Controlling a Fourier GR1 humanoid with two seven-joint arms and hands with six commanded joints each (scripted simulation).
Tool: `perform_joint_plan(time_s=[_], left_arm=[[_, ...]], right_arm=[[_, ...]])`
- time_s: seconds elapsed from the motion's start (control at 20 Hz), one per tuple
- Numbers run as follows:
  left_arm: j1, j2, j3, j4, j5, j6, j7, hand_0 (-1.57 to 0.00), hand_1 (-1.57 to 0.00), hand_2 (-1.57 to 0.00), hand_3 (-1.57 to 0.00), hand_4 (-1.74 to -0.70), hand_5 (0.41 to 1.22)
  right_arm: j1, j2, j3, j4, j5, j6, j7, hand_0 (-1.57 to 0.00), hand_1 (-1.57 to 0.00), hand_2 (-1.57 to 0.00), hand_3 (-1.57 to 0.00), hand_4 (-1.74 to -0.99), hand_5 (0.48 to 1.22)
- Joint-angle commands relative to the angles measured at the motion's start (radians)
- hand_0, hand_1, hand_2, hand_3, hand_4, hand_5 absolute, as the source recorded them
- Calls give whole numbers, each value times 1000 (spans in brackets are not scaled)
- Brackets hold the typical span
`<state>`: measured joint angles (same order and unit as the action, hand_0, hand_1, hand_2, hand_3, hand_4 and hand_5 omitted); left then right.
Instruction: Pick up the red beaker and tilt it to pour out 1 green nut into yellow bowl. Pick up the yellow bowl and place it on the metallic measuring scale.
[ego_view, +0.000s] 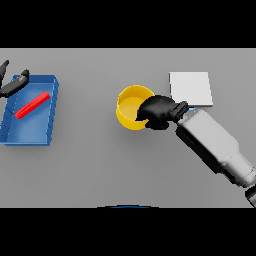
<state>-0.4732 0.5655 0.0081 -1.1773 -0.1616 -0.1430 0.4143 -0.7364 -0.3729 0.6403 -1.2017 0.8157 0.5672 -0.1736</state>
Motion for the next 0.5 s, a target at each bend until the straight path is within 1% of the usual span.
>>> perform_joint_plan(time_s=[0.0, 0.05, 0.1, 0.15, 0.25, 0.3, 0.35, 0.4, 0.45], left_arm=[[-1, -7, -5, 7, -6, 6, 5, 1, 1, 1, 1, -770, 705], [-5, -11, -4, 5, 0, 3, 3, 1, 1, 1, 1, -776, 702], [-17, -15, 1, 19, 2, 7, 3, 1, 1, 1, 1, -780, 702], [-19, -12, 7, 23, 8, 3, -5, 1, 1, 1, 1, -782, 702], [-20, -12, 11, 18, 17, 1, 9, 1, 1, 1, 1, -793, 702], [-28, -12, 11, 25, 17, -2, 1, 1, 1, 1, 1, -798, 702], [-18, -3, 14, 16, 20, -9, -2, 1, 1, 1, 1, -799, 704], [-3, -5, 15, -1, 28, -11, -6, 1, 1, 1, 1, -800, 704], [3, -8, 16, -8, 35, -11, -6, 1, 1, 1, 1, -806, 703]], right_arm=[[2, -19, -6, -18, -7, 10, -6, -1551, -1550, -1481, -1157, -1734, 1216], [-6, -32, -15, -34, -15, 28, 3, -1555, -1554, -1491, -1153, -1735, 1217], [-4, -34, -22, -47, -18, 27, 20, -1558, -1558, -1451, -1204, -1736, 1218], [3, -41, -26, -65, -13, 23, 38, -1561, -1560, -1433, -1215, -1737, 1219], [21, -60, -31, -110, -16, 33, 64, -1564, -1564, -1471, -1191, -1739, 1219], [24, -61, -33, -133, -21, 45, 77, -1566, -1566, -1491, -1182, -1739, 1219], [32, -80, -44, -154, -29, 52, 70, -1567, -1567, -1507, -1179, -1739, 1219], [38, -86, -61, -160, -36, 59, 95, -1520, -1567, -1520, -1179, -1740, 1219], [45, -93, -69, -171, -35, 56, 117, -1530, -1568, -1518, -1177, -1740, 1220]])
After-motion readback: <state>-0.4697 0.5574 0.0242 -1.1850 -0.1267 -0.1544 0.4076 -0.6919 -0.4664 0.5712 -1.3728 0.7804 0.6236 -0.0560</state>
